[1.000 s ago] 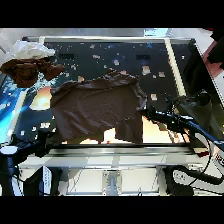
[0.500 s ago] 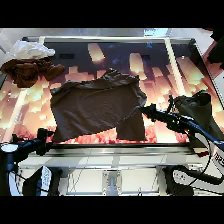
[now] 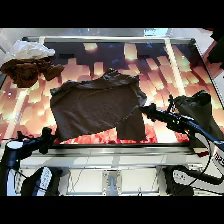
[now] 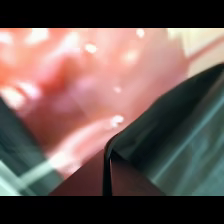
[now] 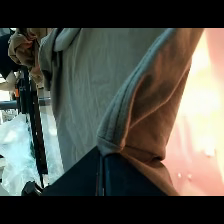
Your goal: Fold the shirts.
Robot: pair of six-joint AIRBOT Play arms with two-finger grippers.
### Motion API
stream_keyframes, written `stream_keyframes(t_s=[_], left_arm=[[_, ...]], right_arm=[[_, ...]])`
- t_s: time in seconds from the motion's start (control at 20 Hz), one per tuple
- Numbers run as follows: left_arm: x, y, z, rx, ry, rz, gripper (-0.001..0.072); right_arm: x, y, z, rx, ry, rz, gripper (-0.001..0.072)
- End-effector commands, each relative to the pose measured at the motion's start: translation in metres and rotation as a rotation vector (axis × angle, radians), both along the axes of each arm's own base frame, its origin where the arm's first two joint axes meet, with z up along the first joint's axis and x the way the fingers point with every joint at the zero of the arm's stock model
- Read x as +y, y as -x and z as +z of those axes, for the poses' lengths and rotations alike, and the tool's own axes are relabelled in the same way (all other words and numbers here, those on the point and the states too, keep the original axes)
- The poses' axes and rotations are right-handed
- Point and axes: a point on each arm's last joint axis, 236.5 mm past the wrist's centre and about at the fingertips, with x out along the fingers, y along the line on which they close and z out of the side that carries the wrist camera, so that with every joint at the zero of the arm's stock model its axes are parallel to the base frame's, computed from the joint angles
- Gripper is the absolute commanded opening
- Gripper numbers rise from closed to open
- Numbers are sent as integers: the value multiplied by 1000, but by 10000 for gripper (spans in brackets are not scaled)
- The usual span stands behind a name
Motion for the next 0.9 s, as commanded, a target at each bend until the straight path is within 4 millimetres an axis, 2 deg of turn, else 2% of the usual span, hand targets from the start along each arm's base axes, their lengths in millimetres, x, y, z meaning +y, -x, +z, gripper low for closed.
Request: stream_keyframes(t_s=[0.0,0.05,0.15,0.25,0.3,0.35,0.4,0.45,0.55,0.6,0.7,0.75,0.85], left_arm=[[-7,-41,32,-168,52,33,12],[-4,-61,56,-266,50,24,13],[3,-109,141,-549,4,-37,12],[7,-140,255,-859,-98,-121,11],[7,-145,313,-983,-163,-158,11],[5,-143,358,-1069,-229,-189,11],[0,-135,413,-1173,-328,-231,11],[-8,-125,454,-1248,-421,-277,11],[-24,-96,521,-1348,-631,-353,10],[-31,-79,548,-1381,-744,-378,10],[-41,-47,590,-1403,-958,-397,10],[-43,-32,606,-1402,-1045,-390,10],[-42,-7,632,-1369,-1214,-370,10]], right_arm=[[3,2,7,-25,-17,20,24],[3,4,16,-56,-29,37,23],[-6,9,45,-135,-58,58,22],[-21,16,84,-232,-75,57,21],[-28,24,110,-294,-84,58,21],[-32,33,136,-355,-63,74,20],[-35,43,164,-421,1,88,20],[-39,51,192,-485,92,87,20],[-49,73,261,-659,356,40,21],[-56,85,298,-746,494,-18,21],[-72,120,378,-923,780,-189,21],[-79,137,411,-980,885,-266,21],[-88,165,463,-1060,1063,-372,21]])
